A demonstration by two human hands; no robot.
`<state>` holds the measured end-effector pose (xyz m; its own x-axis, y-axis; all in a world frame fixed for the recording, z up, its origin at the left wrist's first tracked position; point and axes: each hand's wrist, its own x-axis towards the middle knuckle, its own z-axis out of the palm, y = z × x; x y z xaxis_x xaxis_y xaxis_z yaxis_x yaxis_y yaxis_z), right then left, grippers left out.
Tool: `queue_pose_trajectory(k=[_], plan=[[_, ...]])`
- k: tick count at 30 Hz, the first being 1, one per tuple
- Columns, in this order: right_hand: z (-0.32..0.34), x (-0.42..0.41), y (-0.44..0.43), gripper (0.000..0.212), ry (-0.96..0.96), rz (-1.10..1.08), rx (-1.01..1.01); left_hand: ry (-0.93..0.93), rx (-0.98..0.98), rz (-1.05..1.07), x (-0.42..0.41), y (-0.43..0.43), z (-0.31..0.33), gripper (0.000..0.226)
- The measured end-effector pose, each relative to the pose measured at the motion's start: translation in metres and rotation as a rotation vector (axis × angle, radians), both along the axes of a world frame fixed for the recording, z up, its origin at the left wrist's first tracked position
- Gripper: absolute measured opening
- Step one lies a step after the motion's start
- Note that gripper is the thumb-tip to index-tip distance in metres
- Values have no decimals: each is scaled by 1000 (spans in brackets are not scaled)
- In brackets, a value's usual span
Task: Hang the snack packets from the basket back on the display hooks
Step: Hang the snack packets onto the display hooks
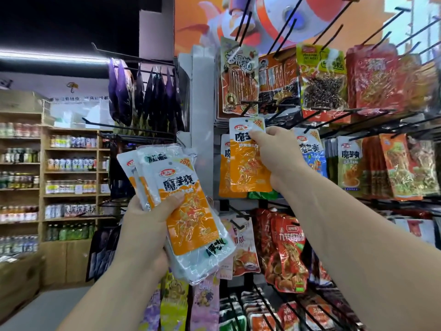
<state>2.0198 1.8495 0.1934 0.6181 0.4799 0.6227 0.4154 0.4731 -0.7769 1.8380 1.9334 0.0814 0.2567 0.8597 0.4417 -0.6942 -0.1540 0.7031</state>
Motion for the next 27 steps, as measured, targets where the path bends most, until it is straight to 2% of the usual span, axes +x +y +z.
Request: queue_pose_trajectory(k=[6,13,21,24,27], plan=[[-3,4,1,8,-10,23,6,14,14,-6,4,2,1,45],[-1,8,9,16,2,3,-5,19,17,-7,7,2,3,44],[-1,10,12,4,-7,-17,7,27,40,7,0,3,1,43],[1,10,11,12,-12,-44,19,31,48,15,0,2,1,41],[5,13,15,33,-1,-45,36,25,41,19,0,2,1,41]])
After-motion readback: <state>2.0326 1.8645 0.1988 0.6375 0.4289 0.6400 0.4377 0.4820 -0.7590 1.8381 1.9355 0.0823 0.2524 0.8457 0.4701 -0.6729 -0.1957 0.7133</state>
